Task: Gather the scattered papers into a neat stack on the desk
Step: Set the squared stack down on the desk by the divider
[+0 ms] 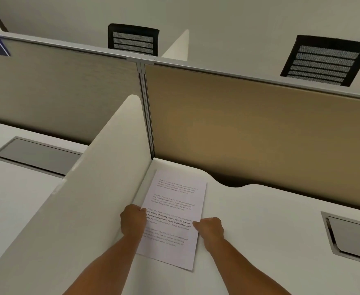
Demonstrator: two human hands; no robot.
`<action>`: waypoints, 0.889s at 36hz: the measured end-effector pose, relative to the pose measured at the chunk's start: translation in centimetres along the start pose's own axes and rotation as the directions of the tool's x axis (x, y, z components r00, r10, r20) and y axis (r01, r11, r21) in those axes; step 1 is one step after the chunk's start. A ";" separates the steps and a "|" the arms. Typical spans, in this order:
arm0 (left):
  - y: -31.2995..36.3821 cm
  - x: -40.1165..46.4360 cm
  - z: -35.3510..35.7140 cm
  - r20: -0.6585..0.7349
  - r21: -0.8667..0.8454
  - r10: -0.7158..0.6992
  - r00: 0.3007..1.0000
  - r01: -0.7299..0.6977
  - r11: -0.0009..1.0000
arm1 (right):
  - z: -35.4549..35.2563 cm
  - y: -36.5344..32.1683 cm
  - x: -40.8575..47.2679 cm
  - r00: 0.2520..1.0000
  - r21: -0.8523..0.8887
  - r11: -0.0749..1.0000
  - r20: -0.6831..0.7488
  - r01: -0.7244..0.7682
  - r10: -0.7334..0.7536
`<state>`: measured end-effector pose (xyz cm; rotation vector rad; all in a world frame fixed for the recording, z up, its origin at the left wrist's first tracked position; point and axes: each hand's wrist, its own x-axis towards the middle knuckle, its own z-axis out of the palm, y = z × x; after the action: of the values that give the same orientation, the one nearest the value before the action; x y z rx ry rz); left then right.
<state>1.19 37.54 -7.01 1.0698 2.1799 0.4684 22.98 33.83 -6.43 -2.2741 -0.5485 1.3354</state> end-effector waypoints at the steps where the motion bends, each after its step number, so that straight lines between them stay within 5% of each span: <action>1: 0.1 -0.2 0.0 -0.014 0.004 0.007 1.000 -0.007 1.000 | 0.0 0.0 0.0 1.000 0.003 1.000 -0.001 -0.008 0.008; 32: 1.1 -0.8 -1.5 0.033 0.093 0.057 0.998 -0.060 0.994 | 0.8 -0.6 -1.4 1.000 0.045 0.999 -0.006 -0.007 0.008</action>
<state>1.12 37.51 -4.98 1.1872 2.1672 0.3761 21.52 33.68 -5.44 -2.2457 -0.5037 1.3311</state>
